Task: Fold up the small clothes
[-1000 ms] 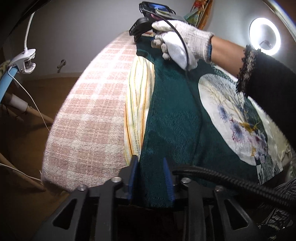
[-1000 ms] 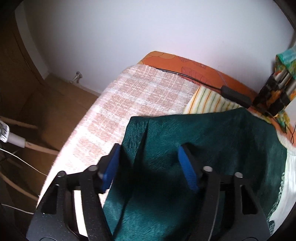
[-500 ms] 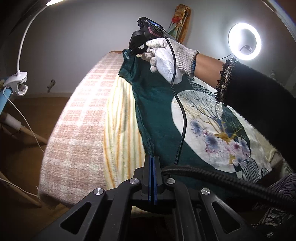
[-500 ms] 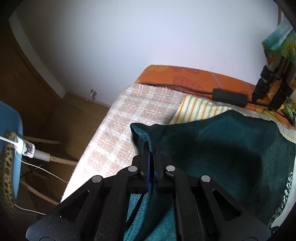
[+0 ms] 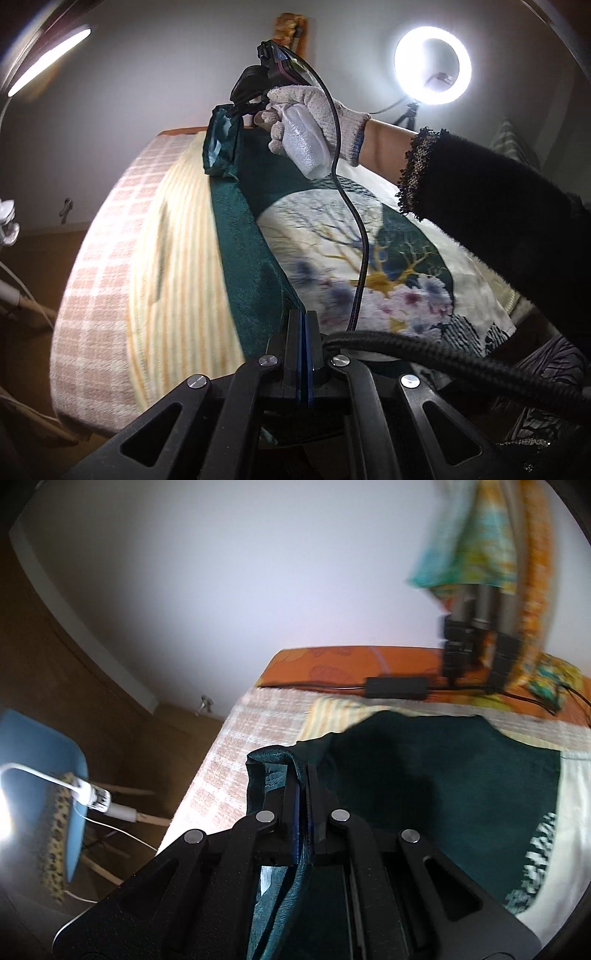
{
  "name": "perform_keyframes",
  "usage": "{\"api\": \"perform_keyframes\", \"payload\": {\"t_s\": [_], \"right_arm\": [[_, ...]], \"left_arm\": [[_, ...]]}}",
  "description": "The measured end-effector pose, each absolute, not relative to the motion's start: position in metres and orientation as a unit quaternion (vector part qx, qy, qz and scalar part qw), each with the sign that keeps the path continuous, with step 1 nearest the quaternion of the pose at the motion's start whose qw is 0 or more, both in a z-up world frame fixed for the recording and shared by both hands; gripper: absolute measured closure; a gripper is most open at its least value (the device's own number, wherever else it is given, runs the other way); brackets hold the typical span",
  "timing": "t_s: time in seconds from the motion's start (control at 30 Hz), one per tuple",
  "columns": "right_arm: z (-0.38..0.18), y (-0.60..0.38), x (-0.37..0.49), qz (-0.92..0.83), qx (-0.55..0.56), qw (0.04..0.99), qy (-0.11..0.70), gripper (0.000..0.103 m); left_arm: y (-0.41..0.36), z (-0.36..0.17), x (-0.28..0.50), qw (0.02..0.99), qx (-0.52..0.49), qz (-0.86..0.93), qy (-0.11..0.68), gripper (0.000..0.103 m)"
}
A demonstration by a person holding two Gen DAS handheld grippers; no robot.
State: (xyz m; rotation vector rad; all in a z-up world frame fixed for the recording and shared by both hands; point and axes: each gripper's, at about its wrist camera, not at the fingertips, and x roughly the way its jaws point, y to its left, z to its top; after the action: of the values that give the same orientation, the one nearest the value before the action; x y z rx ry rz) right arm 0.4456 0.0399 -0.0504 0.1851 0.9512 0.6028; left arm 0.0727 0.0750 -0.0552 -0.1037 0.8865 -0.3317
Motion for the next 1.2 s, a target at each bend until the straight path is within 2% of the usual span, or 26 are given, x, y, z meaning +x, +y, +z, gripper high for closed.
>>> {"api": "perform_keyframes", "payload": {"t_s": [0.13, 0.23, 0.27, 0.33, 0.4, 0.47, 0.5, 0.6, 0.77, 0.8, 0.83, 0.9, 1.2], "right_arm": [[-0.057, -0.022, 0.449, 0.264, 0.128, 0.844, 0.449, 0.099], [-0.07, -0.06, 0.453, 0.218, 0.104, 0.852, 0.464, 0.099], [-0.073, -0.068, 0.454, 0.203, 0.089, 0.854, 0.471, 0.094], [-0.075, -0.082, 0.455, 0.181, 0.062, 0.858, 0.477, 0.082], [-0.07, -0.094, 0.454, 0.175, 0.06, 0.864, 0.469, 0.044], [-0.06, -0.106, 0.454, 0.177, 0.086, 0.868, 0.455, 0.026], [-0.056, -0.109, 0.455, 0.185, 0.103, 0.868, 0.45, 0.026], [-0.058, -0.102, 0.462, 0.196, 0.107, 0.86, 0.459, 0.026], [-0.085, -0.074, 0.474, 0.164, 0.041, 0.856, 0.488, 0.026], [-0.09, -0.071, 0.477, 0.162, 0.041, 0.854, 0.493, 0.031], [-0.094, -0.069, 0.48, 0.163, 0.042, 0.851, 0.497, 0.039], [-0.103, -0.063, 0.483, 0.175, 0.039, 0.839, 0.515, 0.097], [-0.073, -0.077, 0.493, 0.159, -0.023, 0.864, 0.477, 0.098]], "left_arm": [[0.033, -0.062, 0.079, 0.874, -0.028, -0.193, 0.446, 0.103], [0.006, -0.072, 0.081, 0.862, -0.006, -0.212, 0.461, 0.103], [-0.003, -0.075, 0.081, 0.858, 0.003, -0.217, 0.465, 0.103], [-0.013, -0.079, 0.083, 0.853, 0.012, -0.224, 0.472, 0.103], [-0.021, -0.08, 0.085, 0.851, 0.018, -0.228, 0.473, 0.103], [-0.028, -0.078, 0.086, 0.851, 0.022, -0.232, 0.471, 0.103], [-0.03, -0.078, 0.087, 0.851, 0.024, -0.233, 0.47, 0.103], [-0.036, -0.08, 0.088, 0.851, 0.028, -0.233, 0.47, 0.103], [-0.034, -0.084, 0.09, 0.848, 0.032, -0.23, 0.477, 0.103], [-0.034, -0.085, 0.09, 0.847, 0.033, -0.229, 0.478, 0.103], [-0.033, -0.086, 0.091, 0.847, 0.034, -0.229, 0.478, 0.103], [-0.031, -0.085, 0.091, 0.847, 0.033, -0.229, 0.478, 0.103], [-0.034, -0.083, 0.093, 0.846, 0.022, -0.241, 0.475, 0.103]]}}
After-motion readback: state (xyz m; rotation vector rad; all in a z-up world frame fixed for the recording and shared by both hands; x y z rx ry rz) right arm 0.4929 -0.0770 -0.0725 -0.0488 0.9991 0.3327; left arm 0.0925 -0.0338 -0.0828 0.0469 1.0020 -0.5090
